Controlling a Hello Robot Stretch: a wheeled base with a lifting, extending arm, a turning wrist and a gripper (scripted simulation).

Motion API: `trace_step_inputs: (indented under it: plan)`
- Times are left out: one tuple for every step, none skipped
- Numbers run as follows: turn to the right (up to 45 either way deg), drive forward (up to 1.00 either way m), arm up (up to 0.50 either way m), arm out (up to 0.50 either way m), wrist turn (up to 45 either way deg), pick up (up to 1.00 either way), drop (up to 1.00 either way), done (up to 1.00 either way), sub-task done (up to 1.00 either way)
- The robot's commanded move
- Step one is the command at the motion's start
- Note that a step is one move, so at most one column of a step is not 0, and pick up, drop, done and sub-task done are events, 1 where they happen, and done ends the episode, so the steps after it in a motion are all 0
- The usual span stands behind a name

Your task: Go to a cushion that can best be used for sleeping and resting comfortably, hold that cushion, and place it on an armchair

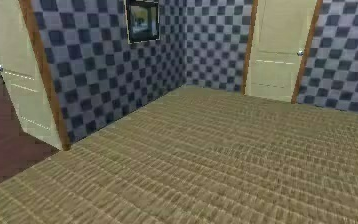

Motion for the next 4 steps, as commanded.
trace_step_inputs:
  plan:
    - [45.0, 0.0, 0.0, 0.0, 0.0, 0.0, 0.0, 0.0, 0.0]
    - [45.0, 0.0, 0.0, 0.0, 0.0, 0.0, 0.0, 0.0, 0.0]
    - [0.0, 1.0, 0.0, 0.0, 0.0, 0.0, 0.0, 0.0, 0.0]
    - [6.0, 0.0, 0.0, 0.0, 0.0, 0.0, 0.0, 0.0, 0.0]
